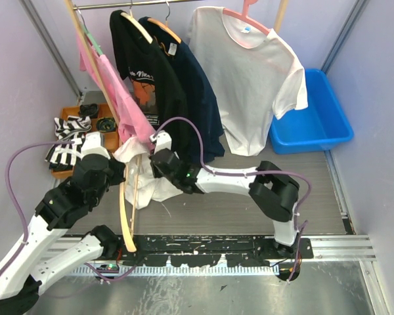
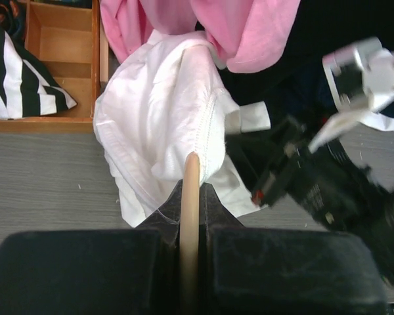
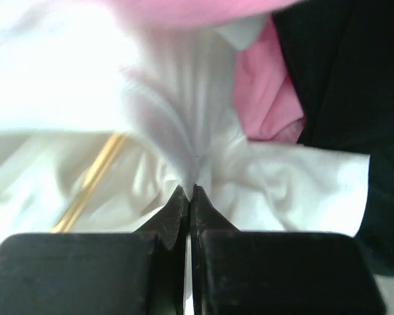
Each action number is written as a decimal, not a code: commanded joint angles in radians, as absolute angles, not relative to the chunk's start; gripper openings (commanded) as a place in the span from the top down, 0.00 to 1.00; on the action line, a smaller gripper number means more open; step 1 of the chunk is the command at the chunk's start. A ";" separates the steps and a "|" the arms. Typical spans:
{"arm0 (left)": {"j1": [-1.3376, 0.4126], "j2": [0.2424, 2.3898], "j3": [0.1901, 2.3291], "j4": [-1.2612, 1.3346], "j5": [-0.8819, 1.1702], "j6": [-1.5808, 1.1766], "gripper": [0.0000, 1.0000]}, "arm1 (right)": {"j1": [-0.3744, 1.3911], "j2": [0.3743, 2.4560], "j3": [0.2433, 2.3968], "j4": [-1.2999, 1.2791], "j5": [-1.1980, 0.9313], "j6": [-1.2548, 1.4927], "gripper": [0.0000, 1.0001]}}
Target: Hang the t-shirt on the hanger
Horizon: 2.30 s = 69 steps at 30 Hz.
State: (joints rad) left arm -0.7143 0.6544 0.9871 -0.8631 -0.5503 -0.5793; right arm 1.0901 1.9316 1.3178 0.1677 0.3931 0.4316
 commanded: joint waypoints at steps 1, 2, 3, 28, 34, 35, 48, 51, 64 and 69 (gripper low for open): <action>-0.713 0.678 1.052 -0.718 -0.635 -0.564 1.00 | 1.154 1.739 1.251 0.163 0.424 0.404 0.99; -0.712 0.688 1.058 -0.708 -0.645 -0.562 1.00 | 1.164 1.712 1.229 0.157 0.413 0.407 0.99; -0.713 0.703 1.064 -0.698 -0.653 -0.559 1.00 | 1.175 1.687 1.216 0.146 0.405 0.409 0.99; -0.713 0.753 1.244 -0.607 -0.820 -0.513 1.00 | 1.422 1.451 1.188 -0.047 0.252 0.454 0.99; -0.713 0.751 1.241 -0.575 -0.861 -0.501 1.00 | 1.513 1.427 1.189 -0.076 0.320 0.454 0.99; -0.712 0.747 1.235 -0.568 -0.871 -0.498 1.00 | 1.527 1.423 1.188 -0.080 0.331 0.455 0.99; -0.713 0.725 1.208 -0.472 -0.946 -0.462 1.00 | 1.665 1.422 1.097 -0.073 0.418 0.504 0.99; -0.713 0.725 1.198 -0.453 -0.952 -0.471 1.00 | 1.671 1.425 1.066 -0.050 0.438 0.508 0.99; -0.713 0.750 1.169 -0.343 -1.016 -0.492 1.00 | 1.678 1.510 1.037 0.076 0.350 0.474 0.99; -0.713 0.719 1.087 -0.226 -1.057 -0.454 1.00 | 1.695 1.490 1.015 0.102 0.295 0.479 0.99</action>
